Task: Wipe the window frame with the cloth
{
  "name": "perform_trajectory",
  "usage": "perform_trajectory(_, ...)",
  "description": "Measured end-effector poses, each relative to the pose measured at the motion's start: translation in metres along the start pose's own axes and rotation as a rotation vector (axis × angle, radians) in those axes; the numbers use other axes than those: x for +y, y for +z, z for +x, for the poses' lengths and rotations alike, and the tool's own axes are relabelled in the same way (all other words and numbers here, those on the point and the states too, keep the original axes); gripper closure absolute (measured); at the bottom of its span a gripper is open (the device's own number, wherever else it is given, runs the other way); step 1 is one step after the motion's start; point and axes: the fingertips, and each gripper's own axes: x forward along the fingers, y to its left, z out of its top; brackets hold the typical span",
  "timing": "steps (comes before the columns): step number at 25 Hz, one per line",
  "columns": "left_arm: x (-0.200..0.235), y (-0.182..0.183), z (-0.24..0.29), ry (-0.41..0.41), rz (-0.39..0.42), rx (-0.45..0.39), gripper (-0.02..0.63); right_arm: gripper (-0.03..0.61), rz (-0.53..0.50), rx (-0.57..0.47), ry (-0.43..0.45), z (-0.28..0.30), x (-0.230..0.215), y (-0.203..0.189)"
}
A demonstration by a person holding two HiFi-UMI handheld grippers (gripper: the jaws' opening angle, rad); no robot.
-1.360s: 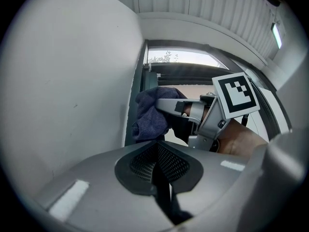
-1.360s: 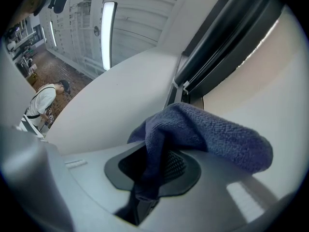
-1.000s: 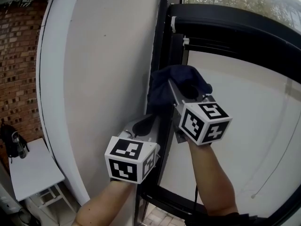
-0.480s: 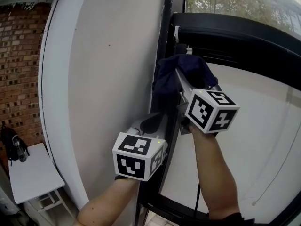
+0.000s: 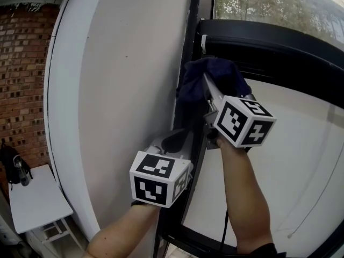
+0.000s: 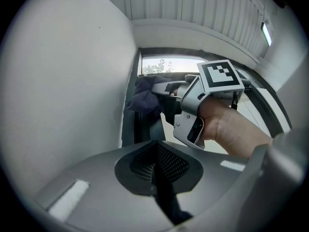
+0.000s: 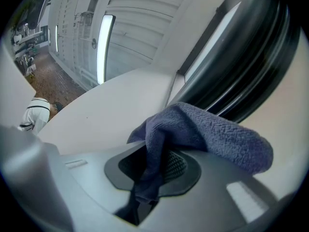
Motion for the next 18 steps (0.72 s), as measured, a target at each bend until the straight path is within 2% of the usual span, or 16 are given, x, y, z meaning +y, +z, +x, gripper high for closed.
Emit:
perform_trajectory(7, -0.003, 0.002, 0.002, -0.010, -0.006, -0.007, 0.620, 0.514, -0.008, -0.001, -0.005, -0.003, 0.005, 0.002)
perform_trajectory(13, -0.011, 0.013, -0.003, -0.020, -0.014, -0.030, 0.620, 0.512, -0.052, -0.030, 0.009, -0.010, 0.022, 0.019)
perform_trajectory(18, -0.006, 0.021, -0.004, 0.003, 0.012, -0.035, 0.620, 0.512, -0.016, -0.039, 0.004, -0.004, 0.017, 0.030)
